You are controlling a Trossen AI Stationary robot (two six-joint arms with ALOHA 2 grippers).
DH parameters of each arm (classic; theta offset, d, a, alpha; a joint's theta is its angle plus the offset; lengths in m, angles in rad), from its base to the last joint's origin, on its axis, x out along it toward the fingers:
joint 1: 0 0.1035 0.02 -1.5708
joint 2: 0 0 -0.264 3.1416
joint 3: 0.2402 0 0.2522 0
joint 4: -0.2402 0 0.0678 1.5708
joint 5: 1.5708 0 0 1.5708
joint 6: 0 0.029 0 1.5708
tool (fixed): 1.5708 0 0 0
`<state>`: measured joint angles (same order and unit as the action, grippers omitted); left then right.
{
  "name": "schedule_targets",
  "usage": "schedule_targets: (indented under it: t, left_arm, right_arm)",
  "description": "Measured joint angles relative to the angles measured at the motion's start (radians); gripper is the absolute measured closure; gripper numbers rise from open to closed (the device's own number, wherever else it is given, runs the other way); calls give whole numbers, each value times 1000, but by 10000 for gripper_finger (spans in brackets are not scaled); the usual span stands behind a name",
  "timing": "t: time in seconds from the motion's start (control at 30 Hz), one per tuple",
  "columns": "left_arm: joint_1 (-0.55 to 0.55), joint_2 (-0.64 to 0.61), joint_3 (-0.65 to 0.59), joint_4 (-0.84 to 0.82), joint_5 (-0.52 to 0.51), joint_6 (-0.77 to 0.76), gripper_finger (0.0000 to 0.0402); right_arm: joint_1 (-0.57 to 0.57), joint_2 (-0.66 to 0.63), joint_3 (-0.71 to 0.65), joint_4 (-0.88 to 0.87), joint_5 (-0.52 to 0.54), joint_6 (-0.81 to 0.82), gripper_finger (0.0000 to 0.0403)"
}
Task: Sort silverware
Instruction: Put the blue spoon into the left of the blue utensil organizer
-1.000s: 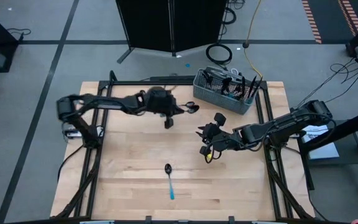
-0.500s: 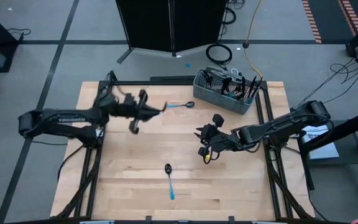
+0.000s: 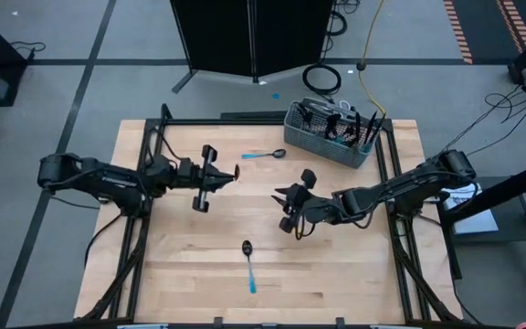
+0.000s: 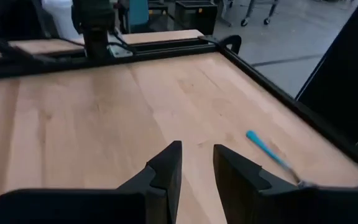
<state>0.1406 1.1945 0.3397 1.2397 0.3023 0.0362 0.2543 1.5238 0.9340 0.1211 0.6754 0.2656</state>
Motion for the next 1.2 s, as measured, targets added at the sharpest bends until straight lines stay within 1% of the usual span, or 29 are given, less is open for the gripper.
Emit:
schedule_targets:
  t: [0.1,0.2,0.33,0.53,0.67,0.8,0.97,1.03,1.07,1.2]
  left_arm:
    - [7,33,36,49,-9,-1,402]
    - [10,58,69,45,24,-3,401]
    - [-2,97,81,38,88,-7,402]
    - [-42,154,81,36,89,-29,402]
    - [-54,178,81,38,69,-30,402]
    - [-59,179,81,34,44,-30,402]
    - [-59,179,81,35,31,-30,402]
    - [-59,179,81,35,9,-30,402]
    - [-59,179,81,36,-5,-30,402]
    - [-59,179,82,65,-45,-31,402]
  right_arm:
    - [4,0,0,-1,0,93,316]
    - [16,0,0,-5,0,131,316]
    - [24,0,0,8,0,119,316]
    - [8,0,0,48,5,75,316]
    - [2,0,0,63,3,51,311]
    - [1,0,0,105,0,-8,284]
    - [-14,0,0,167,-1,-46,234]
    - [-27,1,0,184,-4,-47,213]
    - [-35,6,0,204,-19,-50,204]
    - [-67,38,0,307,-140,-94,172]
